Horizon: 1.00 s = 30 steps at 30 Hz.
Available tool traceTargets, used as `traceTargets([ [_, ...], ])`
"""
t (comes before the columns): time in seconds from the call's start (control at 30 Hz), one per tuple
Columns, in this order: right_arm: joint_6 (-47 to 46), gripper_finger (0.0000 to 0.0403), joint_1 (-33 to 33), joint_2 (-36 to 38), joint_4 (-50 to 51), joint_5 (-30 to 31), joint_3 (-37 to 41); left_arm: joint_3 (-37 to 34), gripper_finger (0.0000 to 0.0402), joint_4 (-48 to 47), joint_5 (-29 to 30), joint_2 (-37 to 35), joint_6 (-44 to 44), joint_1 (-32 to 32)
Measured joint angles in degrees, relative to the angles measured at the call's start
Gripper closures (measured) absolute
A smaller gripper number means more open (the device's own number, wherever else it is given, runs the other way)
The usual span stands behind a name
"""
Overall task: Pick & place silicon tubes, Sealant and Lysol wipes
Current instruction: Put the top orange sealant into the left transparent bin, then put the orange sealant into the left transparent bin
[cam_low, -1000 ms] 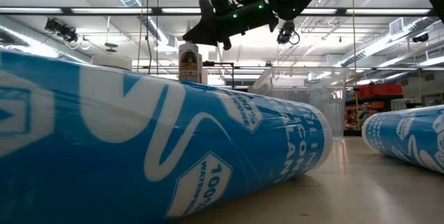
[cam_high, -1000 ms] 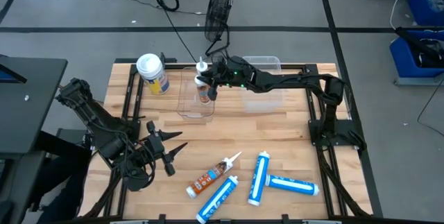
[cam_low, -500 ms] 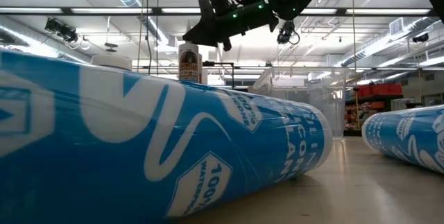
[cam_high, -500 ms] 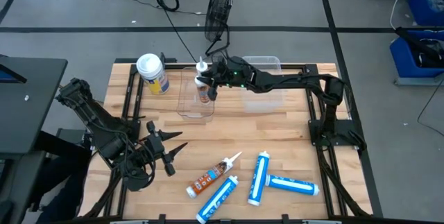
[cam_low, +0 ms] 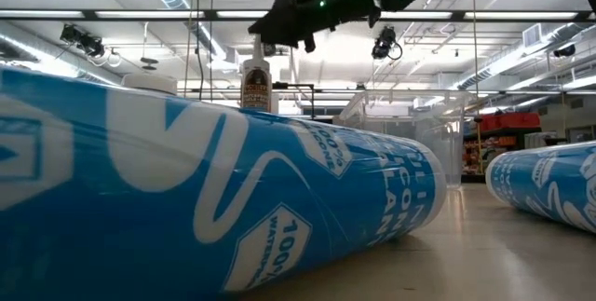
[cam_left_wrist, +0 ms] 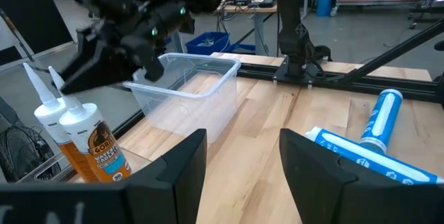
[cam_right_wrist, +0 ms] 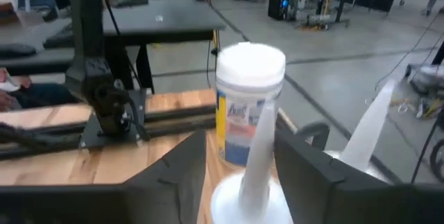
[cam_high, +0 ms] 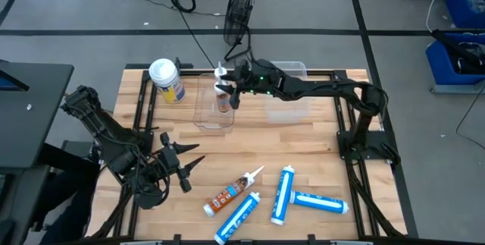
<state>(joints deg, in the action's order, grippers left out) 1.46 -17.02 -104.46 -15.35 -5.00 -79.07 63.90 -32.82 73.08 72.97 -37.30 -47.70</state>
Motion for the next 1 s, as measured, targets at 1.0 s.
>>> traceTargets([
  [1.0, 4.17, 0.0229, 21.29, 23.4, 20.76, -0.19, 0.02, 0.04, 0.0104, -1.95, -38.68, 12.56, -20.24, 12.04],
])
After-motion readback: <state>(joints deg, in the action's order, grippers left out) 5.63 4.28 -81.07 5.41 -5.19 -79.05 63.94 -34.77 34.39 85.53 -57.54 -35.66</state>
